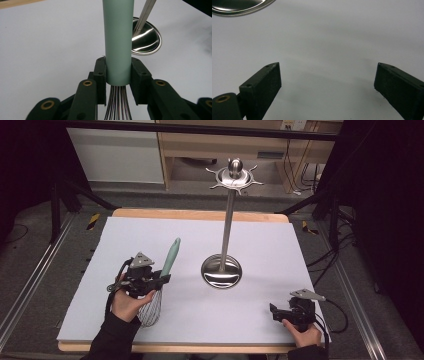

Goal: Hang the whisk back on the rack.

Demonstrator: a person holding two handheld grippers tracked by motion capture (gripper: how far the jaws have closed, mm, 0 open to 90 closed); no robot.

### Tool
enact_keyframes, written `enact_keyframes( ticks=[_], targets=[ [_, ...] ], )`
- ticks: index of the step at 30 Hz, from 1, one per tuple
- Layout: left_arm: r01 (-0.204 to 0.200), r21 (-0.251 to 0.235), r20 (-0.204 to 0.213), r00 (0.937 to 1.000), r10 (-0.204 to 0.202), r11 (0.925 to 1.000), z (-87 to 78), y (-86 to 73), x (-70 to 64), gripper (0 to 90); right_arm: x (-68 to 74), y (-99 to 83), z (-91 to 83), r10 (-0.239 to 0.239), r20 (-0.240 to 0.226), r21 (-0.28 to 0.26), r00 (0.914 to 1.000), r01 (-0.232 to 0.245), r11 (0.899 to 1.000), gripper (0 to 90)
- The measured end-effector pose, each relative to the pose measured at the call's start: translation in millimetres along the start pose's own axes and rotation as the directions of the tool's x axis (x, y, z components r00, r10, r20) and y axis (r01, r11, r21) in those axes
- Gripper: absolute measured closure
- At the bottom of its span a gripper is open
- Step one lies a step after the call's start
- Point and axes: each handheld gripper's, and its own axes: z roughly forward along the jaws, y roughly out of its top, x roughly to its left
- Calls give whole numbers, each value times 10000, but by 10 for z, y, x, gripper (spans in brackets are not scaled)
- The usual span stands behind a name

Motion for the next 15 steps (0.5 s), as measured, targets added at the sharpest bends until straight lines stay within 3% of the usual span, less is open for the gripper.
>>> enact_keyframes(
  ticks=[15],
  targets=[
    [-154,-1105,-114,9998,142,9938,-270,38,-5,690,0,0,-11,56,-35,-44,10000,-56,10000,77]
  ],
)
